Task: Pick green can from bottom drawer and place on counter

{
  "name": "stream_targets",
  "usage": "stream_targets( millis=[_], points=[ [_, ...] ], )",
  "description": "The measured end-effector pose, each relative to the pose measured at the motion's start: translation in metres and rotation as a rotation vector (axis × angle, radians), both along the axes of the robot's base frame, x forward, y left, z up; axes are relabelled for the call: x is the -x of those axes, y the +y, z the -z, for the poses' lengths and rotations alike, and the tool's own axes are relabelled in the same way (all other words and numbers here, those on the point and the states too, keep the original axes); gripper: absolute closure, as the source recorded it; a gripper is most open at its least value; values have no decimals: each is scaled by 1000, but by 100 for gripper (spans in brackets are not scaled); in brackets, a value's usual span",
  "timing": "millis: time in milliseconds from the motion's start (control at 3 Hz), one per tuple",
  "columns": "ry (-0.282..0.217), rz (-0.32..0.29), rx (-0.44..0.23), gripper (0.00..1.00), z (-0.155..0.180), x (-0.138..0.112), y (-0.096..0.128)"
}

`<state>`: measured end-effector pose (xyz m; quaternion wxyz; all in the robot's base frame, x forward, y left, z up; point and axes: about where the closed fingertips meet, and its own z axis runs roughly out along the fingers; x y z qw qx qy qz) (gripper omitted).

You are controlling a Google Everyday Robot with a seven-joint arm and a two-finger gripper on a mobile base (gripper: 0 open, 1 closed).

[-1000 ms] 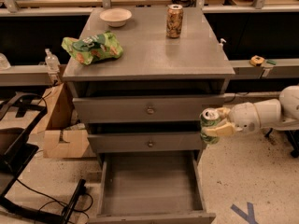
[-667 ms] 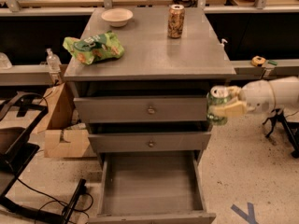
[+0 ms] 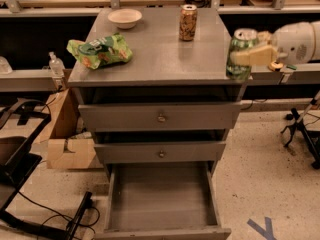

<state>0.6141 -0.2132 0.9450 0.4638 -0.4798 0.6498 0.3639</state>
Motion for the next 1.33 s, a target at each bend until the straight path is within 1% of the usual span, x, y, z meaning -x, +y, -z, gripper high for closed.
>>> stream_targets(
  millis=[333,667,1000,1333],
  points=[
    [-69,39,-21,100,-36,-42,11],
    [-137,57,-54,100,-48,-86,27],
    [-152,86,-49,100,-37,-124,42],
    [-102,142,-23,100,-4,-153,41]
  ],
)
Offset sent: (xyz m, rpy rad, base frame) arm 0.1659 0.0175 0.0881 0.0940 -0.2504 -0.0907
